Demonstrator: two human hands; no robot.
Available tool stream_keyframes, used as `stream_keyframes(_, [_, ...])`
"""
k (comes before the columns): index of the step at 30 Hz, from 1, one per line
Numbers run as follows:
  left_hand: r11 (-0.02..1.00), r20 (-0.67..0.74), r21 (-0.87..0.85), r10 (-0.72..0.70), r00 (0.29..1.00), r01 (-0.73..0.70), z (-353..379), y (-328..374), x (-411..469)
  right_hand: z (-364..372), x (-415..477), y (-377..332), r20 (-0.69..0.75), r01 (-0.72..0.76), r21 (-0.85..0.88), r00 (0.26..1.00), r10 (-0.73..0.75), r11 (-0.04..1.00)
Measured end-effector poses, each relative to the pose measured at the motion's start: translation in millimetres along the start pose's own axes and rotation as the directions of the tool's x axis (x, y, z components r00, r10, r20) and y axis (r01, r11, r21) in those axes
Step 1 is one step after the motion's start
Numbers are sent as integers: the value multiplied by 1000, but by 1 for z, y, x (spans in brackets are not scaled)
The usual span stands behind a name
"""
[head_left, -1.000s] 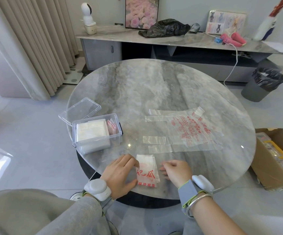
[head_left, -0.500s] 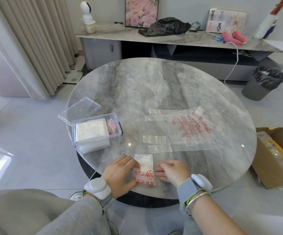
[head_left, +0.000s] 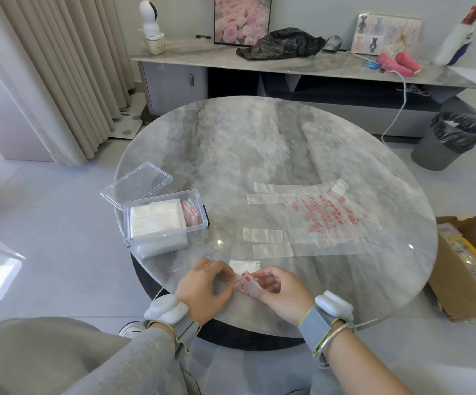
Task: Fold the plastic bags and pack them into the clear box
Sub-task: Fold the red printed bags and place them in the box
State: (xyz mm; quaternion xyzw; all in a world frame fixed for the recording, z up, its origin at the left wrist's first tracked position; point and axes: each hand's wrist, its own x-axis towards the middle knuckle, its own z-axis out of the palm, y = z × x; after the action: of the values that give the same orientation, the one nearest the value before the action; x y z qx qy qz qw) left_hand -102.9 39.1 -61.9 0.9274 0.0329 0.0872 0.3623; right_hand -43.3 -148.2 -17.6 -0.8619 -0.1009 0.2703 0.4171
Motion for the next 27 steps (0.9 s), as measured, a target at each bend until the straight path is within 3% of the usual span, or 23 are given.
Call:
stream_keyframes(6, [997,-34,-31,-73,997,72,2,5,-1,6,16,3,-175,-66,64,982,77,996])
stream_keyframes(21, [957,-93,22,-285,954,288,4,16,2,5,18,5,-209,-91,8,974,91,996])
stream_keyframes(27, [954,-81,111,-271,959,279,4,16,2,11,19,2,-274,-102,-93,959,72,990])
